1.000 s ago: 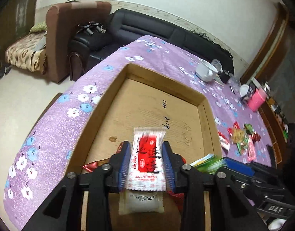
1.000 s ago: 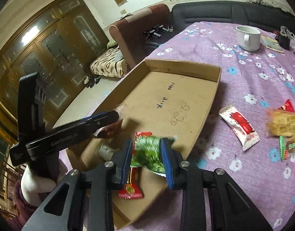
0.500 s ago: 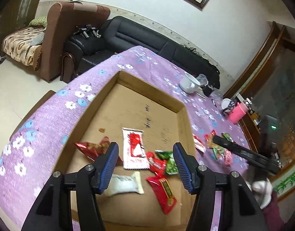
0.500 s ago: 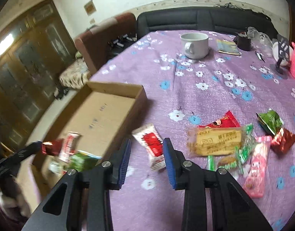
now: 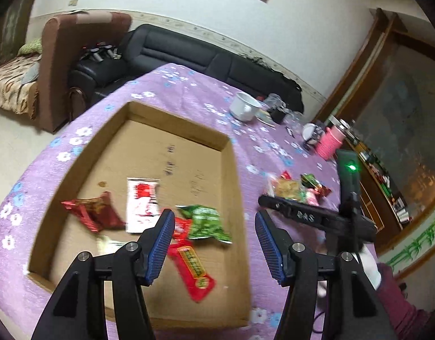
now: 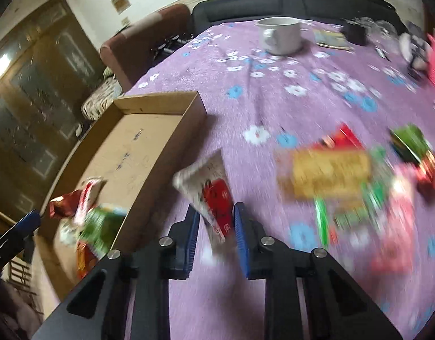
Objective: Organize snacks
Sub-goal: 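Grasp a white-and-red candy with the left tool while the right tool grasps the pink Melody packet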
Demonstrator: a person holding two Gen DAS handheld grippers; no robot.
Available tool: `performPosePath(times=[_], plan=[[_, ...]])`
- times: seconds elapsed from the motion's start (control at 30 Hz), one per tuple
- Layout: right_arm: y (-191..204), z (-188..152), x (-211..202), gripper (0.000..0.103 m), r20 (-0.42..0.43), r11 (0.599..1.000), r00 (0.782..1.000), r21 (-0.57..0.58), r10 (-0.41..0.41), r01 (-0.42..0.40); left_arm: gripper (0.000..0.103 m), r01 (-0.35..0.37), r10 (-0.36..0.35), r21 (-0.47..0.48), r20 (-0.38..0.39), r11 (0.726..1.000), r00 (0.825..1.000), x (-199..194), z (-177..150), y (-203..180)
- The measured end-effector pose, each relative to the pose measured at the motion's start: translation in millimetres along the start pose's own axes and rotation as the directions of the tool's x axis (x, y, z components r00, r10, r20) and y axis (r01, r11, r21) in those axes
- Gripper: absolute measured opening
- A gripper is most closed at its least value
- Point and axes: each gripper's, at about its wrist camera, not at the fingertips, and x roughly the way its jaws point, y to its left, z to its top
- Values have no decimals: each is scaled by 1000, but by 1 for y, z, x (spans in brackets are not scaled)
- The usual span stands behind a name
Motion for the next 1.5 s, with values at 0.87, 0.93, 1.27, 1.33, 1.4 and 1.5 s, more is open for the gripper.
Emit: performPosePath(times=[0.87, 0.93, 1.27, 1.33, 1.4, 1.5], plan=[[-126, -10, -49, 37, 112, 972, 975, 163, -189, 170, 62, 87, -33, 174, -295, 981, 955, 101, -51, -121], [-127, -7, -41, 37, 112, 970, 973, 159, -202, 183, 62, 71, -14, 173, -307, 982, 952, 112, -51, -122], [-139, -7, -38, 30, 145, 978, 974, 145, -172, 152, 63, -28, 101, 257, -276, 966, 956, 160, -32, -142], [-139, -8, -39, 28, 147, 979, 975, 140, -169, 149, 63, -46, 126, 301, -253, 953, 959, 167, -31, -148], [-141, -7, -39, 21, 138, 979, 976, 139, -170, 151, 57, -78, 171, 374, -223, 924, 960, 173, -34, -156], [-148, -9, -44, 20, 134, 977, 980, 175, -144, 120, 27, -101, 199, 421, -198, 902, 960, 173, -36, -159]])
